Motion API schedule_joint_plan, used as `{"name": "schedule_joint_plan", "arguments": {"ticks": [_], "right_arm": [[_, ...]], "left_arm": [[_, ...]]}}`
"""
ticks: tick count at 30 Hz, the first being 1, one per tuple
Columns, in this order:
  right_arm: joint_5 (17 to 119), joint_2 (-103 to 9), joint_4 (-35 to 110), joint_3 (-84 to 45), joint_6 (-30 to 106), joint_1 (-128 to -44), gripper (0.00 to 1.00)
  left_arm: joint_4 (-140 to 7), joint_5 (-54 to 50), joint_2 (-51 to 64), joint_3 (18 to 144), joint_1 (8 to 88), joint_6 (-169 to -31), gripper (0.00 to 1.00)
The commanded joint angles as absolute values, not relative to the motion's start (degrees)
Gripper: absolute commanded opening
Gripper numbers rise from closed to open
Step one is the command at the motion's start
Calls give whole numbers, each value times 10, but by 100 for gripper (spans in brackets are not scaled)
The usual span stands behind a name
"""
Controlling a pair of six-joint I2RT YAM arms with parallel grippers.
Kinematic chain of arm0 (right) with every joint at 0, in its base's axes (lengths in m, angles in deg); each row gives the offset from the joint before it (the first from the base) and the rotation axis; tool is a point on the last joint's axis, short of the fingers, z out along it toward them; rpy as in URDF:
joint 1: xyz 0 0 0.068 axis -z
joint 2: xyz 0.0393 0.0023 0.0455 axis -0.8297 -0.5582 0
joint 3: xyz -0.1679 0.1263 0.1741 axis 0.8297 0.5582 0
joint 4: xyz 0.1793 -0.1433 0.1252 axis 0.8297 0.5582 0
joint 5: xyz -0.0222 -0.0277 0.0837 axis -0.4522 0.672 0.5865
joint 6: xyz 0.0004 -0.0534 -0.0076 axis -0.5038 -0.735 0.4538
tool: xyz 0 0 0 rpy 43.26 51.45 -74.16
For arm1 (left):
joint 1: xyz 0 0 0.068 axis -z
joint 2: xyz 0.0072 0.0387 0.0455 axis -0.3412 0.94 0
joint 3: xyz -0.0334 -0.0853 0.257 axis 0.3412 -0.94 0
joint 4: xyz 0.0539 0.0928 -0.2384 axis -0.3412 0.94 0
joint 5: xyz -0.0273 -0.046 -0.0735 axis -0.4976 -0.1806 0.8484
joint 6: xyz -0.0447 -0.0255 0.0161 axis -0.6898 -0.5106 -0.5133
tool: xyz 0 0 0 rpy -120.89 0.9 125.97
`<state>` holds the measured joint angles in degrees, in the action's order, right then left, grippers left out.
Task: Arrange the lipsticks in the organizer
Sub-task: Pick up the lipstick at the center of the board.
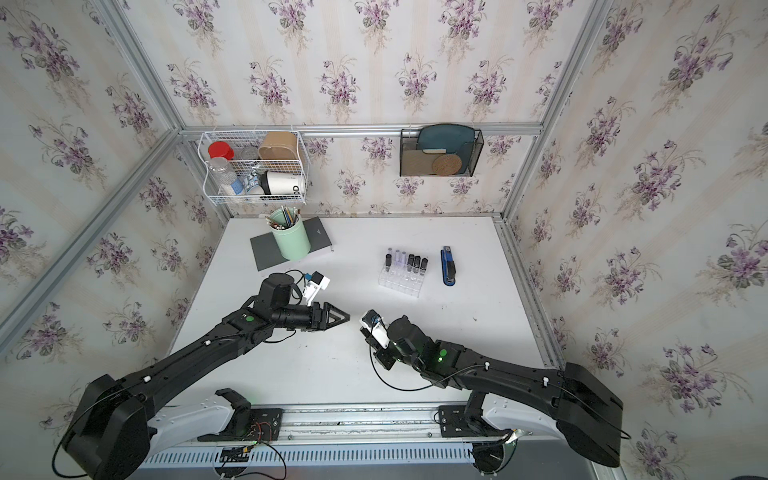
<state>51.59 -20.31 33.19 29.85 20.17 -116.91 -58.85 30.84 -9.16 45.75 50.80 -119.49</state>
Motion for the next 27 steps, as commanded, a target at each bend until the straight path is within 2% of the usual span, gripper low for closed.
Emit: {"name": "schedule_joint_plan", "arguments": {"ticks": [1,6,13,16,21,25,27], "right_arm": [[490,-210,313,298,203,-1171,16],[490,-237,294,290,171,-1175,17],[498,-268,277,269,151,-1174,18],[499,-276,271,263,150,-1174,18],[497,-280,268,262,149,-1175,18],[493,-280,264,258,148,-1174,18],[492,-284,264,256,149,-1174,20]], "left_arm": [[-607,312,-70,461,515,-1185,71],[-641,344,-18,476,540,-1198,69],[-659,371,18,489,550,-1193,61],[-639,368,22,496,550,-1177,56],[-609,367,25,511,550,-1152,42],[-559,356,30,533,550,-1115,42],[-547,355,31,538,549,-1105,36]]}}
